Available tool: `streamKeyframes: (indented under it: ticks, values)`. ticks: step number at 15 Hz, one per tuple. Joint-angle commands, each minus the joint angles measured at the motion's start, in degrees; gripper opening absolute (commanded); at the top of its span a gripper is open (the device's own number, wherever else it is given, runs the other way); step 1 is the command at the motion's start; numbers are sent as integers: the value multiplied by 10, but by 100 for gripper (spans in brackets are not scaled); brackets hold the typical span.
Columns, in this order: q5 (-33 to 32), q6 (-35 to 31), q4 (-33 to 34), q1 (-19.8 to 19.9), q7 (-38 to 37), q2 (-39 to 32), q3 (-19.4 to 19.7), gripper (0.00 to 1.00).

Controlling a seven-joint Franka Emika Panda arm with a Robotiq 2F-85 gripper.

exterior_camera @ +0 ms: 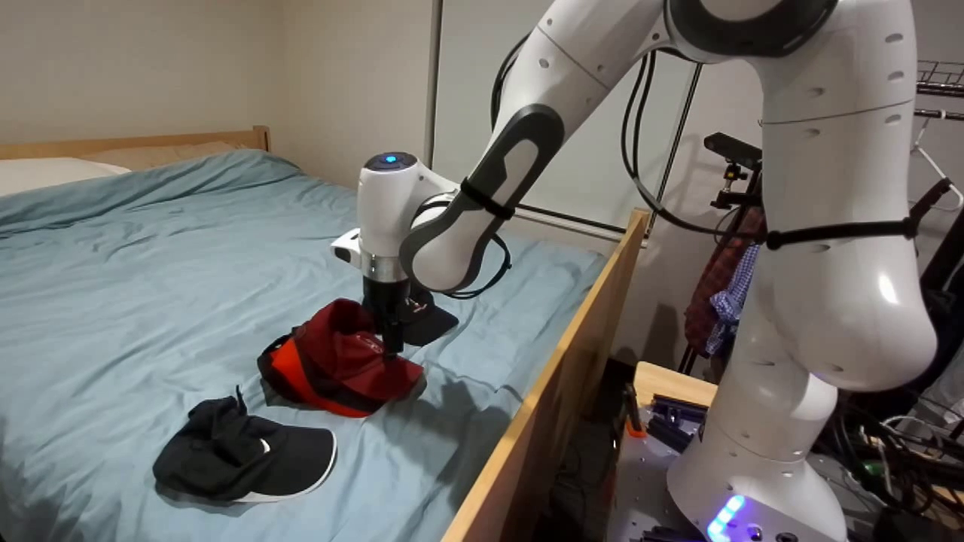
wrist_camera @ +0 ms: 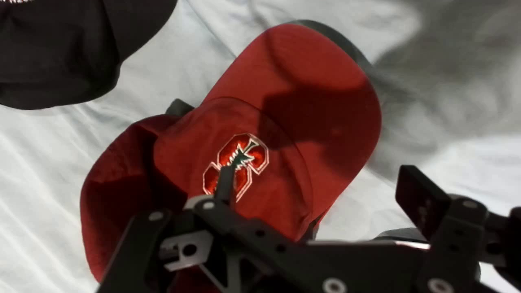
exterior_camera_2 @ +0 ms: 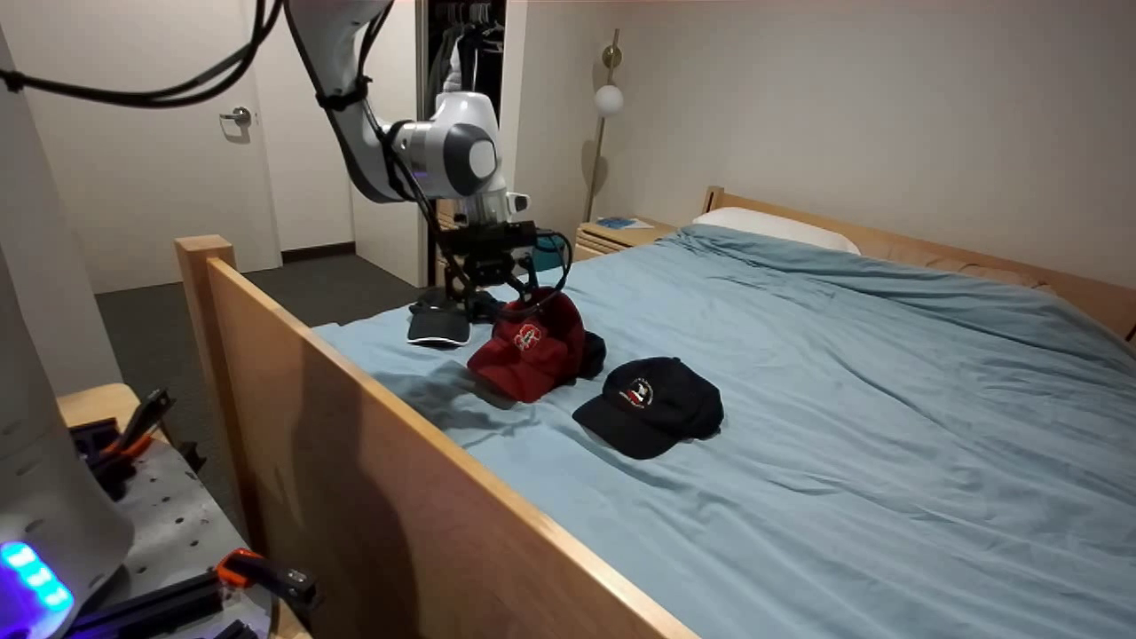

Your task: Move the caps to the right

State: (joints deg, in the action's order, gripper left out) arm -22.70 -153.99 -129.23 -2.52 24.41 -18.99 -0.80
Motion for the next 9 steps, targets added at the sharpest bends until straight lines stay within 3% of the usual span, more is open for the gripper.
streamKeyframes:
  ticks: [1, 5, 9]
  values:
    - [-3, -1, 1, 4, -1, -1, -4, 100]
    - [-76, 5, 5, -12, -33, -16, 36, 100]
    - [-68, 6, 9, 14, 18, -40, 27, 100]
